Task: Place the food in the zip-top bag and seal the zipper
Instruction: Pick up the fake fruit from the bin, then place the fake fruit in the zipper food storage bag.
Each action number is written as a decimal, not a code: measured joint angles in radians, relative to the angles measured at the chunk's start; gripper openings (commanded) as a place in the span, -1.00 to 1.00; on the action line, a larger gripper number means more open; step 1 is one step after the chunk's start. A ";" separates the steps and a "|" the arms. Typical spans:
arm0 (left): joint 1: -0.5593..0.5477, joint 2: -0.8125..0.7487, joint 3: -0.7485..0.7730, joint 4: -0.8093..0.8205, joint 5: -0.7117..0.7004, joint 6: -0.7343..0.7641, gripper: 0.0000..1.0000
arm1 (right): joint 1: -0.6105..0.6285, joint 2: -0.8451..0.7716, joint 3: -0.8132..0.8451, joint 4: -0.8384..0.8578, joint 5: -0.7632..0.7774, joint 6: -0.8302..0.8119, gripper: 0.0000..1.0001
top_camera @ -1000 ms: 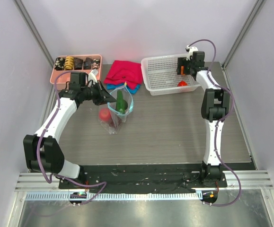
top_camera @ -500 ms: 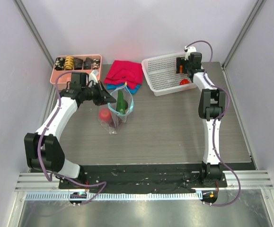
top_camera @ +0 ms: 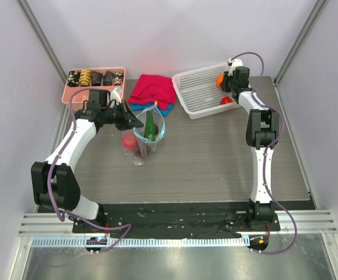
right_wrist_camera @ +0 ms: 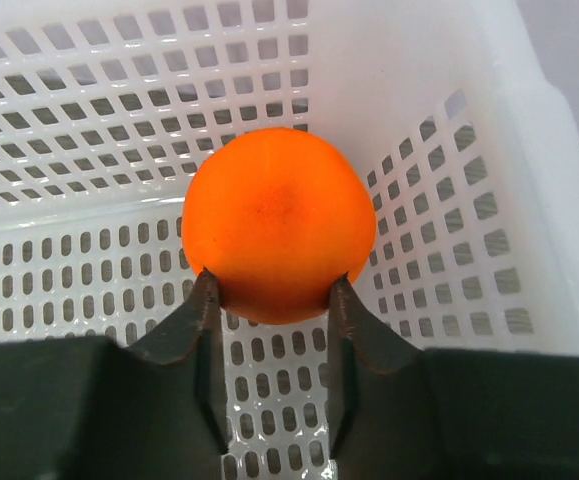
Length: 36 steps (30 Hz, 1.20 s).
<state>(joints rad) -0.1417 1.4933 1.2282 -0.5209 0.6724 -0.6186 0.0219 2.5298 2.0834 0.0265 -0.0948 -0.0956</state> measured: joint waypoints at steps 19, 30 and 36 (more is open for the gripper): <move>0.000 0.002 0.000 -0.004 0.002 0.010 -1.00 | -0.002 -0.186 -0.150 0.037 -0.154 0.094 -0.98; 0.000 0.002 0.000 -0.010 0.002 0.026 -1.00 | -0.002 -0.491 -0.430 0.095 -0.452 0.352 -0.98; 0.000 0.002 0.004 -0.016 0.003 0.026 -0.99 | 0.092 -0.801 -0.650 0.172 -0.630 0.496 -0.98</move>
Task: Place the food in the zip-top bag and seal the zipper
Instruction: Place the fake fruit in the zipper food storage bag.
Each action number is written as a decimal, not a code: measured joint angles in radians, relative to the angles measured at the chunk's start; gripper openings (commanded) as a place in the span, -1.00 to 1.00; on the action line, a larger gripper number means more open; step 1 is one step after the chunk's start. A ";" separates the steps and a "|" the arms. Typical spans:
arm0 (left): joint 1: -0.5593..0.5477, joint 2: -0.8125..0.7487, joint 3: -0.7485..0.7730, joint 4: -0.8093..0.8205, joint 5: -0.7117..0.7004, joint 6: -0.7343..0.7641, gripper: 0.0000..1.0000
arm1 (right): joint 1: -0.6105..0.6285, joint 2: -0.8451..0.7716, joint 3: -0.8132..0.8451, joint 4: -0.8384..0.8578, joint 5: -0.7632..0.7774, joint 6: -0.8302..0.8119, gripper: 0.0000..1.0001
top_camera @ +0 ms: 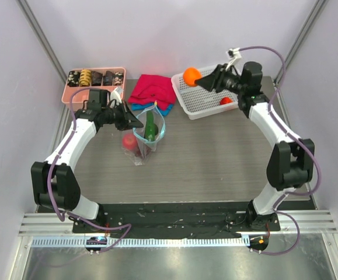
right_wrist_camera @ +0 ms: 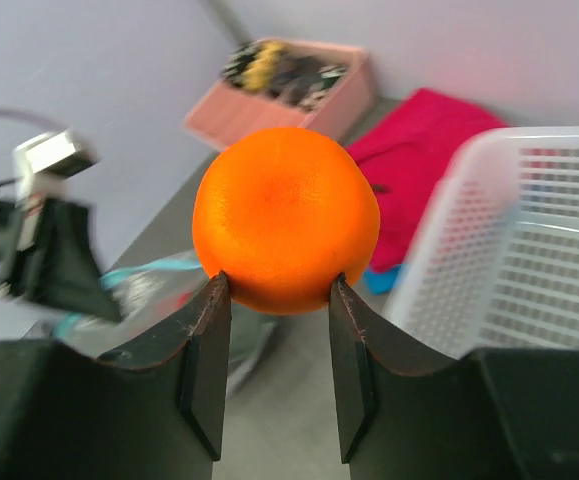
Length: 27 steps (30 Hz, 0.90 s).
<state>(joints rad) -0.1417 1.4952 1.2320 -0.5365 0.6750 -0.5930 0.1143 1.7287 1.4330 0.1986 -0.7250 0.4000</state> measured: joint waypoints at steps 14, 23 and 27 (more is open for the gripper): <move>-0.012 0.000 0.060 -0.025 0.050 0.003 -0.99 | 0.384 -0.051 -0.095 -0.192 -0.088 -0.061 -0.98; -0.049 0.001 0.078 -0.048 0.100 0.018 -1.00 | 0.437 0.109 0.021 -0.306 -0.050 -0.066 -0.98; -0.061 0.001 0.084 -0.048 0.127 0.018 -0.99 | 0.459 0.175 0.070 -0.362 -0.031 -0.066 -0.98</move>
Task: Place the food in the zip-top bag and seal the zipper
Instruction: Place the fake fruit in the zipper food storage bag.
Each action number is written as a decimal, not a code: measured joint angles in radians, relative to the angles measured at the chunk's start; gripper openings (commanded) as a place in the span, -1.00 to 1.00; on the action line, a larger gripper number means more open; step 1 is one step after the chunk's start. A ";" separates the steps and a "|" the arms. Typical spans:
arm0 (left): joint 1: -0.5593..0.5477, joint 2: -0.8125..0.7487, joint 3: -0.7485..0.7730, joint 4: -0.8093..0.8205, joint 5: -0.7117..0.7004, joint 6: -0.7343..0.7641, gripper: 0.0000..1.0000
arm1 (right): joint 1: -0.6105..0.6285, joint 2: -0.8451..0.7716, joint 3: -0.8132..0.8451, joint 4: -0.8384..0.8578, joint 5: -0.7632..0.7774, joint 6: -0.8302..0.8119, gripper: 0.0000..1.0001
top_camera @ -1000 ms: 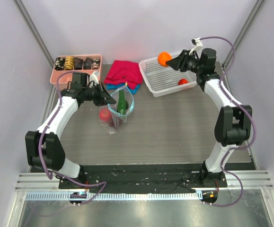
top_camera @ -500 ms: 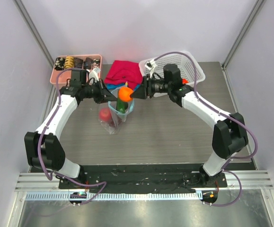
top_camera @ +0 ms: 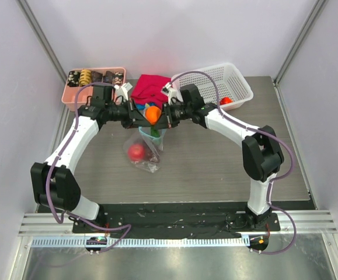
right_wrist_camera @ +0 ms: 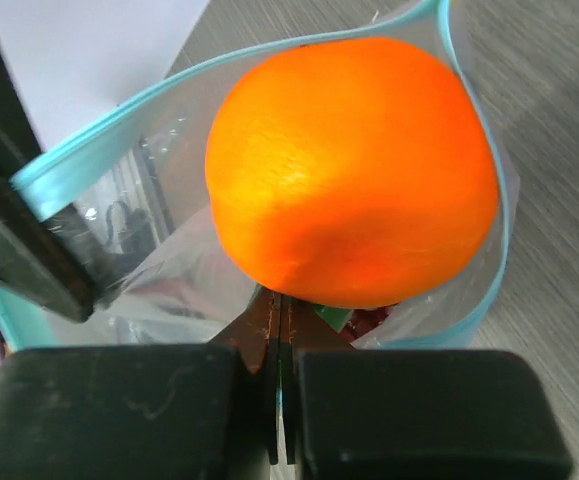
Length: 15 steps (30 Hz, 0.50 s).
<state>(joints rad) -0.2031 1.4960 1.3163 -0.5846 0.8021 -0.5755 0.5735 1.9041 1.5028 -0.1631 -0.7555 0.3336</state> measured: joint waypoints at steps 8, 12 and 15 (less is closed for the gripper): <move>0.005 0.000 -0.002 0.018 0.068 0.003 -1.00 | 0.023 -0.026 0.003 -0.111 0.010 -0.164 -0.49; 0.014 0.000 -0.011 0.052 0.100 -0.001 -1.00 | 0.019 -0.091 -0.009 -0.181 -0.005 -0.272 -0.17; 0.016 0.000 -0.013 0.064 0.115 -0.001 -0.99 | 0.005 -0.162 -0.016 -0.216 -0.028 -0.316 -0.08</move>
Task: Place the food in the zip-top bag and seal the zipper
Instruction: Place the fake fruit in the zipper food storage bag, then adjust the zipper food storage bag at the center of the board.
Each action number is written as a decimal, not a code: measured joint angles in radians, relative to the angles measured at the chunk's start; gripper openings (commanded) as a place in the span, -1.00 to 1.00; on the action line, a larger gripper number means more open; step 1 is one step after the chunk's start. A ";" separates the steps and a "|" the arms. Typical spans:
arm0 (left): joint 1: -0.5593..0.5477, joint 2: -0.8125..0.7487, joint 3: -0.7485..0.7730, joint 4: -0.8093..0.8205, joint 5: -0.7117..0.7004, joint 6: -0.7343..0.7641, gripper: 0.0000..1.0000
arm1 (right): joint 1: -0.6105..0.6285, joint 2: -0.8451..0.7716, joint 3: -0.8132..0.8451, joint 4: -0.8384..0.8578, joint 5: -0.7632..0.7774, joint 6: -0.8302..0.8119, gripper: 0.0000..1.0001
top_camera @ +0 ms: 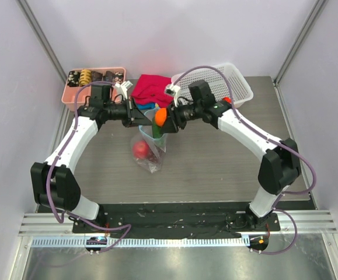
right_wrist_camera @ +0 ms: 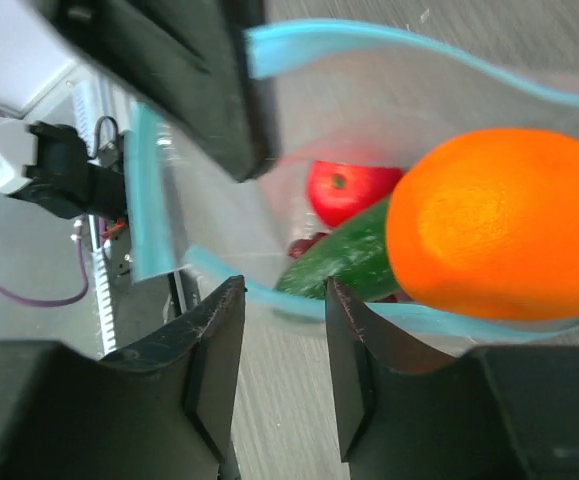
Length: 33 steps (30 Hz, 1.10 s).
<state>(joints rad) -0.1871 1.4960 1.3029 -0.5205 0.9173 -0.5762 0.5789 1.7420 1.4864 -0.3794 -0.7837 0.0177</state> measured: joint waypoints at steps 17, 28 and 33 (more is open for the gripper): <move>0.000 0.000 -0.045 0.071 0.041 0.001 -0.99 | -0.250 -0.073 -0.204 0.127 -0.119 0.281 0.37; 0.000 0.000 -0.051 0.081 0.051 0.000 -0.99 | -0.217 0.000 -0.365 0.481 -0.133 0.576 0.43; 0.000 -0.001 -0.051 0.082 0.052 0.000 -0.99 | -0.188 0.031 -0.365 0.620 -0.144 0.670 0.32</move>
<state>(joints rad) -0.1867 1.4948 1.2522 -0.4389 0.9691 -0.5758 0.3912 1.7733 1.1217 0.2401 -0.9276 0.6880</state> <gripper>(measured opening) 0.022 0.694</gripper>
